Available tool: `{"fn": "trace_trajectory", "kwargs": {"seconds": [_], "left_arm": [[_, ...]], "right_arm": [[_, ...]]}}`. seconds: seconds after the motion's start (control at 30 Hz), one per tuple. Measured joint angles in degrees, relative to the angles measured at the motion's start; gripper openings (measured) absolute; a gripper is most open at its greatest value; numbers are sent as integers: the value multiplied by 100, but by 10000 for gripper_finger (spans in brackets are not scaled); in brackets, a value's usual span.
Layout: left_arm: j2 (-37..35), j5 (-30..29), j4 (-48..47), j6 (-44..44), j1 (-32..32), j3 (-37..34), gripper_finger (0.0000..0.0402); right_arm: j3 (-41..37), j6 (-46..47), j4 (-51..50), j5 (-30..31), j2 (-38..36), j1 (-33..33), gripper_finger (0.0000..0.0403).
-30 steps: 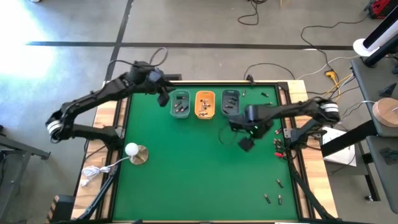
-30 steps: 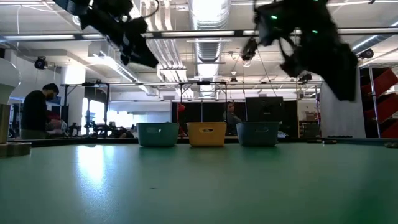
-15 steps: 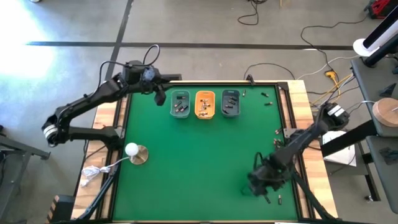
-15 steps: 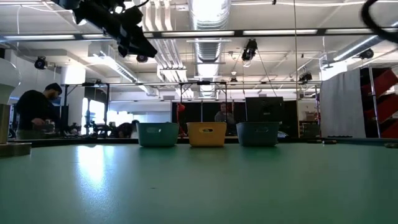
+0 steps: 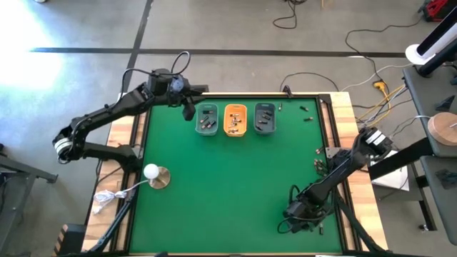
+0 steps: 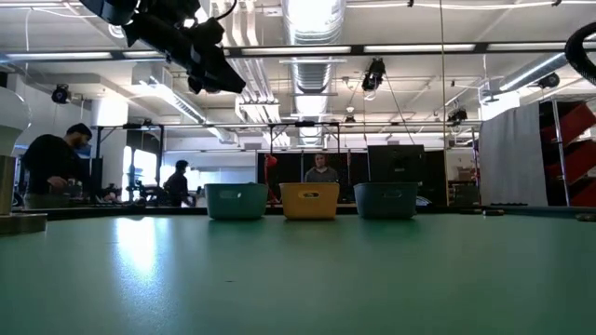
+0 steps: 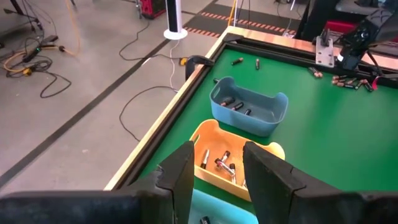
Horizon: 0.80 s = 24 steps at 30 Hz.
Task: Sort batteries
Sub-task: Put the small brown battery into the gray bin
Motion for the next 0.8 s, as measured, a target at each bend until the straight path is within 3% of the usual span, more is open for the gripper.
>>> {"fn": "trace_trajectory", "kwargs": {"seconds": [0.23,0.53,0.8], "left_arm": [[-19,-1,10,15,0,156,117],[-26,-2,10,45,1,395,117],[-48,-1,-270,177,1,878,117]], "right_arm": [[15,12,637,-218,426,-2,104],[-11,-268,364,-29,345,-243,22],[163,-894,-1218,1792,-787,-1513,23]]}}
